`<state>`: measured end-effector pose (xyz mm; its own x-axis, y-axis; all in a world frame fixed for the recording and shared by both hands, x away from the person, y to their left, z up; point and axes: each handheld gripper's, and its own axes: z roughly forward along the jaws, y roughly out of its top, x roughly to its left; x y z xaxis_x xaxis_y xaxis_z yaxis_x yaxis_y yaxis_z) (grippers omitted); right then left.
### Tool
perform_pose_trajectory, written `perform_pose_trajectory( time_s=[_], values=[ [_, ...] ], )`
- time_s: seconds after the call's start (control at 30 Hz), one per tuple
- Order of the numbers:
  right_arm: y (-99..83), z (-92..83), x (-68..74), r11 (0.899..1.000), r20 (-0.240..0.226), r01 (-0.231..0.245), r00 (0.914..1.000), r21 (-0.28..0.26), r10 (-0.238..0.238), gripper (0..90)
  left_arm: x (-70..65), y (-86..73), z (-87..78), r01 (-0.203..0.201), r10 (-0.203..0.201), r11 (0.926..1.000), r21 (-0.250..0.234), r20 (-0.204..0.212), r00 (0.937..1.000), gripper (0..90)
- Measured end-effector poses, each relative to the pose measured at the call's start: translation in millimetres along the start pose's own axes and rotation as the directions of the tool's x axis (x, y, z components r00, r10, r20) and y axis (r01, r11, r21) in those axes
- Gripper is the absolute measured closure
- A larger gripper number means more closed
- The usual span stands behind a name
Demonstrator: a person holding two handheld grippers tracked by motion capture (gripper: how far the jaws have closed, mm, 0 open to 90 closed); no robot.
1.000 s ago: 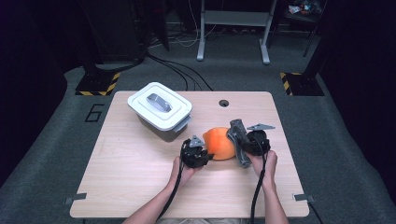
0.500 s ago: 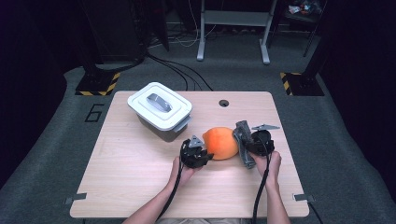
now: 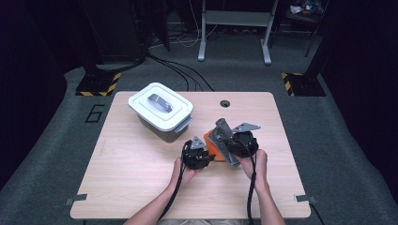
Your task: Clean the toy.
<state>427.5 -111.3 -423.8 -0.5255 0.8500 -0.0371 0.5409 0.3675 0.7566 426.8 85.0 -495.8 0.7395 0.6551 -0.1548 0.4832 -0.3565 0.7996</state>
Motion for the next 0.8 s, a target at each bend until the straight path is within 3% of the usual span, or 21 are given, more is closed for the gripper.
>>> perform_pose_trajectory(
  time_s=[0.17, 0.4, 0.6, 0.8],
  values=[
    [0.2, 3.8, 0.1, 1.0, 0.017, 0.016, 0.9997, 0.005, -0.016, 68.5, 0.7, 0.2, 0.0, -0.006, 0.006, 1.0, -0.002, -0.001, 1.0, 71.0],
    [-2.5, 1.7, -6.0, 1.0, 0.02, -0.008, 0.9998, 0.004, 0.008, 68.6, 0.1, 0.5, 0.3, -0.011, 0.011, 0.9999, -0.005, -0.002, 0.9999, 71.1],
    [-7.5, 0.3, -18.3, 0.999, 0.033, -0.035, 0.9988, 0.002, 0.035, 68.5, 0.4, 0.7, 0.0, -0.012, 0.012, 0.9999, -0.004, -0.001, 0.9999, 71.0],
    [-15.1, 2.0, -36.4, 0.994, 0.067, -0.102, 0.9927, 0.028, 0.1, 68.4, 0.8, 0.7, 0.0, -0.008, 0.008, 1.0, -0.005, 0.0, 1.0, 71.0]
  ],
)
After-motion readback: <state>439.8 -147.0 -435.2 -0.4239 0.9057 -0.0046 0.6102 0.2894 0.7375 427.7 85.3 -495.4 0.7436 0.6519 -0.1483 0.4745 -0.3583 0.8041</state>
